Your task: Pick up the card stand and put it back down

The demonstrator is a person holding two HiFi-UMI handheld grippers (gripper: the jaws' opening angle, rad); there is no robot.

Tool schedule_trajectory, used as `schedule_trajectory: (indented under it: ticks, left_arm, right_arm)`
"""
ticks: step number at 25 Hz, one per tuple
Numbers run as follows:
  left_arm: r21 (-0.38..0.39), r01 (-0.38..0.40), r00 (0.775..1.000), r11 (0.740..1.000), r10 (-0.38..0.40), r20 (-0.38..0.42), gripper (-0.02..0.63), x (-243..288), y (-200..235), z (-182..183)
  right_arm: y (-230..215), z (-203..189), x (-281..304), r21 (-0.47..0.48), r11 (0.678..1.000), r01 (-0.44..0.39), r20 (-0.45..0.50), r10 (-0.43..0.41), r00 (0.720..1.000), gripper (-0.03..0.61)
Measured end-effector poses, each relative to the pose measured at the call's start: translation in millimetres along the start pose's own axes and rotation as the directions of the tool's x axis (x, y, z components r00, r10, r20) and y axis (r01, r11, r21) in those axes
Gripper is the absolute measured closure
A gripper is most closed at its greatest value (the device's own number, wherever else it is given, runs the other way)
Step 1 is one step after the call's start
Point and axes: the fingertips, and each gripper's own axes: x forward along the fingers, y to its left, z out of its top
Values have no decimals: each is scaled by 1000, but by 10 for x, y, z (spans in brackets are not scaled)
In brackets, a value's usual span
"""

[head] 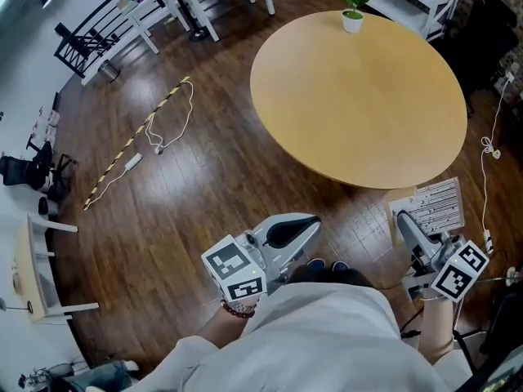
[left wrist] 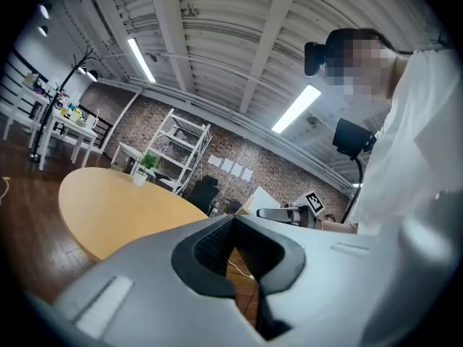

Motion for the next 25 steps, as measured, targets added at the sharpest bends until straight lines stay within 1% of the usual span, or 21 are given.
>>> schedule_trajectory:
  ticks: [4,8,10,13,14,16,17,19,22,25]
  left_arm:
    - [20,25,1000,999,-25,8,632,130,-230,-72]
    - [61,81,997,995,-81,-15,630,395,-498,-166]
    - [111,109,994,988,-105,-40,623,497,-641,-159]
    - [232,147,988,962,-131,-83,624,563,-833,-102]
    - [246,158,986,956,-142,-81,624,568,-874,-74]
    - [224,171,985,959,-164,-51,623,551,-911,-21]
    - [210,167,986,963,-161,-42,621,542,-898,-7]
    - [208,149,989,967,-141,-54,621,549,-838,-4]
    - [223,143,989,964,-129,-79,621,554,-759,-24]
    - [215,132,990,968,-119,-73,622,510,-582,-3]
  right_arm:
    - [99,-70,-199,9,1000,-14,18,14,1000,491]
    - [99,-118,-330,-27,1000,-13,-7,13,1000,491]
    - [118,-134,-380,-24,1000,-16,-12,16,1000,491]
    - [144,-164,-396,-19,999,-34,-15,34,999,491]
    - [131,-176,-388,-20,999,-35,-18,34,999,491]
    - [100,-184,-372,-18,999,-34,-22,34,999,491]
    - [91,-172,-364,-17,999,-37,-20,36,999,491]
    - [68,-121,-341,-16,999,-41,-17,40,999,492]
    - [37,-67,-269,-16,999,-43,-20,43,999,492]
    - [-12,-95,-98,-19,999,-50,-27,49,998,492]
